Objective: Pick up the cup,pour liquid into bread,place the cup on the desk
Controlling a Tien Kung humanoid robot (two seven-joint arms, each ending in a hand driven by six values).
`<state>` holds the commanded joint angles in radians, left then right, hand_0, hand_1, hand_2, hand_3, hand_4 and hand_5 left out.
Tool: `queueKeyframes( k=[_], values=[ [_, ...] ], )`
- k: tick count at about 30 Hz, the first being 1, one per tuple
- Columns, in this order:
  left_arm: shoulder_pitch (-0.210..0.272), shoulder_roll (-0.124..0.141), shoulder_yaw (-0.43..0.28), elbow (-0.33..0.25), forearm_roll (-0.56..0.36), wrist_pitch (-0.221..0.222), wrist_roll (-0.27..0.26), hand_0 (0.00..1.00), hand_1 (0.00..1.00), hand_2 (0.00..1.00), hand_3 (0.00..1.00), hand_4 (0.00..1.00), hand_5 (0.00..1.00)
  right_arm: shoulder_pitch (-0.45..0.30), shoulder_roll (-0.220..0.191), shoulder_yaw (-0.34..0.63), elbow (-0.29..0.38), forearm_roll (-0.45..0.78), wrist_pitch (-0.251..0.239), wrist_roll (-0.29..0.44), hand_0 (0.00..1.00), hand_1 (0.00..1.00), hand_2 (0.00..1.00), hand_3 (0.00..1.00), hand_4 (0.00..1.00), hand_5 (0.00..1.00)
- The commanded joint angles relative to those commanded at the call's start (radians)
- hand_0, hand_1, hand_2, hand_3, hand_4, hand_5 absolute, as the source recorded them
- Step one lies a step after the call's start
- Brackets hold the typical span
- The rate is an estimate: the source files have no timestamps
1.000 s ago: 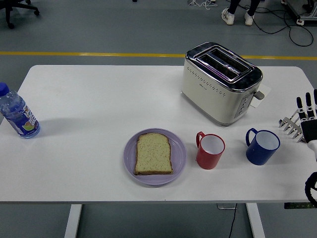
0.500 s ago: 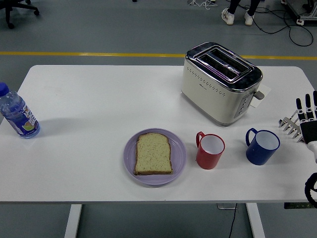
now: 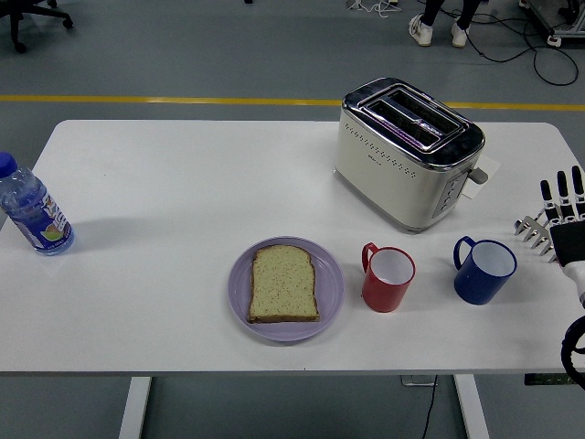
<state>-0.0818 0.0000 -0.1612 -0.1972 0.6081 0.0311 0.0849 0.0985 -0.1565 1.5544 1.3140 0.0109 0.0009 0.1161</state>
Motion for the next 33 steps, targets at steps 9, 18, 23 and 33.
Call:
queueKeyframes(
  k=[9,18,23,33],
  values=[
    [0.002,0.000,0.002,0.000,-0.002,0.000,0.000,0.635,0.645,0.656,0.547,0.320,0.843,-0.002,0.002,-0.002,-0.002,0.004,0.001,-0.004,0.837,0.776,0.813,0.802,0.707,0.413],
    [-0.004,0.000,-0.006,0.000,0.002,-0.001,0.000,0.636,0.644,0.656,0.546,0.320,0.843,0.003,0.003,0.002,-0.003,0.009,-0.003,-0.006,0.838,0.774,0.812,0.802,0.699,0.388],
    [-0.008,0.000,-0.012,-0.001,0.004,-0.001,0.000,0.637,0.645,0.656,0.546,0.320,0.843,0.006,0.005,0.003,-0.005,0.013,-0.005,-0.006,0.835,0.770,0.806,0.802,0.688,0.358],
    [-0.010,0.000,-0.012,-0.001,0.005,-0.001,0.000,0.636,0.645,0.656,0.546,0.320,0.843,0.005,0.009,0.003,-0.007,0.016,-0.001,-0.005,0.834,0.768,0.804,0.801,0.694,0.360]
  ],
)
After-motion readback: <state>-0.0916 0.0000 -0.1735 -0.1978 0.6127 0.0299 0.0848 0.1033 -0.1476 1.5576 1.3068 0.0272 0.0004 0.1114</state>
